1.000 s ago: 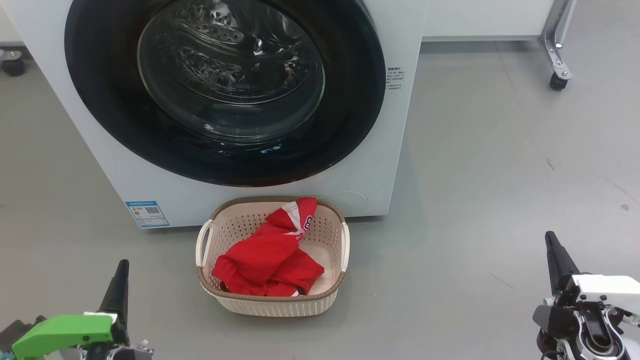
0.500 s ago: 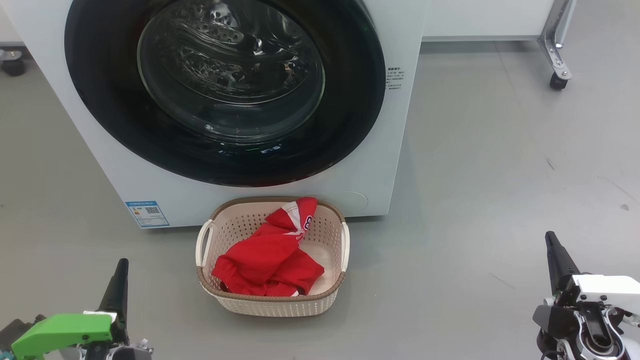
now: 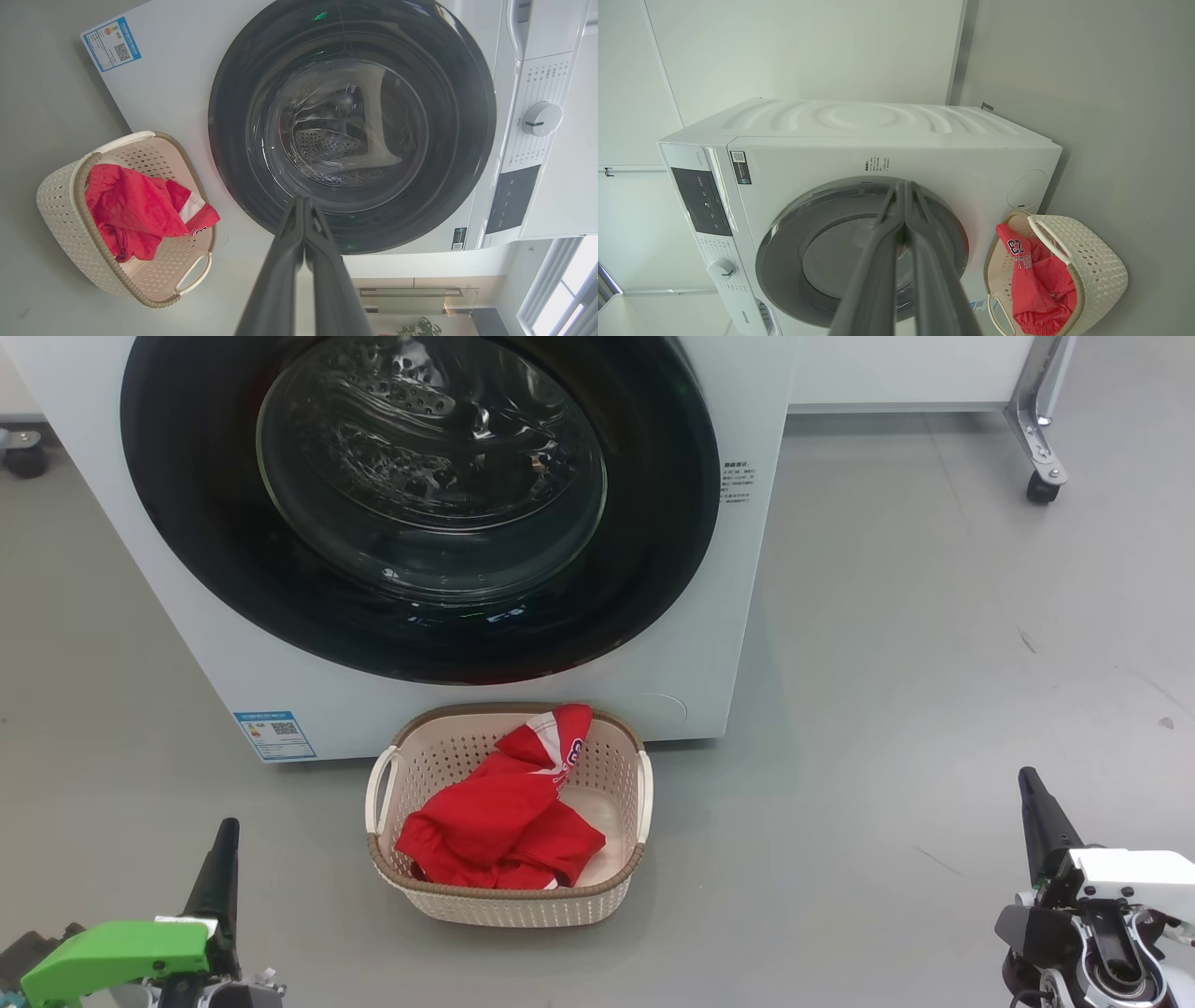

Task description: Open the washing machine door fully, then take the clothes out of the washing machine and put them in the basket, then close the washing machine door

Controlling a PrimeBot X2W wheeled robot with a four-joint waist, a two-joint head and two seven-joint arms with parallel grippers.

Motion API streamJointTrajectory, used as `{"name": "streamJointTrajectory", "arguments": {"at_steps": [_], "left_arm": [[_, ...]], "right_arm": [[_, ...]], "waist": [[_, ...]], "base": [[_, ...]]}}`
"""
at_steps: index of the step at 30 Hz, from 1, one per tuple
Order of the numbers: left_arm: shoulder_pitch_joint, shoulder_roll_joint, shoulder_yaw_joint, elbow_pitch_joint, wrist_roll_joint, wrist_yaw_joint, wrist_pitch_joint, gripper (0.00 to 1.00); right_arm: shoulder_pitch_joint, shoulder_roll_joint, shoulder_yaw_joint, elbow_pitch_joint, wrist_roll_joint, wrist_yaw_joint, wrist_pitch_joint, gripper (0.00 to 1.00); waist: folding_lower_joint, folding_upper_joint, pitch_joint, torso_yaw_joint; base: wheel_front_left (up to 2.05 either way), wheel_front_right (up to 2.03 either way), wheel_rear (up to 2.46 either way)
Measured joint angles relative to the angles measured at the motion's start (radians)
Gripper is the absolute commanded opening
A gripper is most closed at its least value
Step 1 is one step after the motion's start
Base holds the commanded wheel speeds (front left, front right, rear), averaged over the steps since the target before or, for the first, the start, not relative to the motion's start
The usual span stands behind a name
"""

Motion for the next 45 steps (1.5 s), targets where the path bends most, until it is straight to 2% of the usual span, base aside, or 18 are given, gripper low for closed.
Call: {"name": "streamJointTrajectory", "arguments": {"at_steps": [45], "left_arm": [[-0.001, -0.001, 0.006, -0.001, 0.0, 0.0, 0.006, 0.0]], "right_arm": [[-0.002, 0.002, -0.004, -0.001, 0.0, 0.0, 0.007, 0.0]], "waist": [[0.0, 0.0, 0.0, 0.0]], "base": [[0.0, 0.0, 0.0]]}}
